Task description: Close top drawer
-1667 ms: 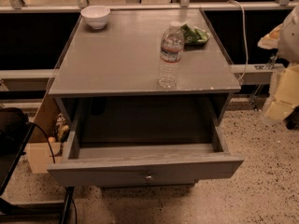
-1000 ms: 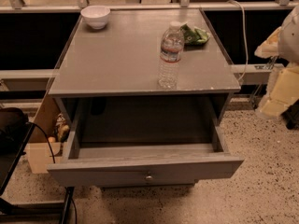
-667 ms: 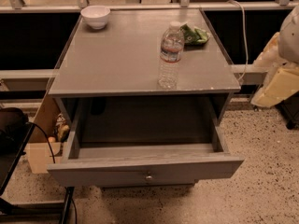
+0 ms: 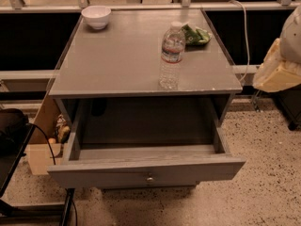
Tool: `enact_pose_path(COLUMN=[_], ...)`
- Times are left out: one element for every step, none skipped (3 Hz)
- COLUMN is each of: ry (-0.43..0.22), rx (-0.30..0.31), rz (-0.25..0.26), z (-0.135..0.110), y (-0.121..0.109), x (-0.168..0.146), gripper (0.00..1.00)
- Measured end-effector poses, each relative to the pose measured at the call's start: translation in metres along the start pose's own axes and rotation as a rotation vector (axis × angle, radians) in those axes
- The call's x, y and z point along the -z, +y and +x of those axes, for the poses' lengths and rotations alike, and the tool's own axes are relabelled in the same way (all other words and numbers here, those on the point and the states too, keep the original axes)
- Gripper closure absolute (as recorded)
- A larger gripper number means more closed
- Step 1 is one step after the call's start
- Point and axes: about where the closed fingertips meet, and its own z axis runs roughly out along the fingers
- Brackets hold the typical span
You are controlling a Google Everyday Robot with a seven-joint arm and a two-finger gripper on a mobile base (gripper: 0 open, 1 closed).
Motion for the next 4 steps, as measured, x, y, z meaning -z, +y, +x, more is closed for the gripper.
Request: enact_pose_path(ry=[0.000,-0.001,-0.011,-0.036], rx=[0.000,-0.005,-0.049,-0.138], rz=[0.000,0.006,0.001,-0.002], z=[0.000,0.000,0.006,0.017], y=[0.000,0.000,0.007,0.019], x=[0.000,0.000,-0.011,-0.032], gripper=[1.00,1.00,1.00,1.00])
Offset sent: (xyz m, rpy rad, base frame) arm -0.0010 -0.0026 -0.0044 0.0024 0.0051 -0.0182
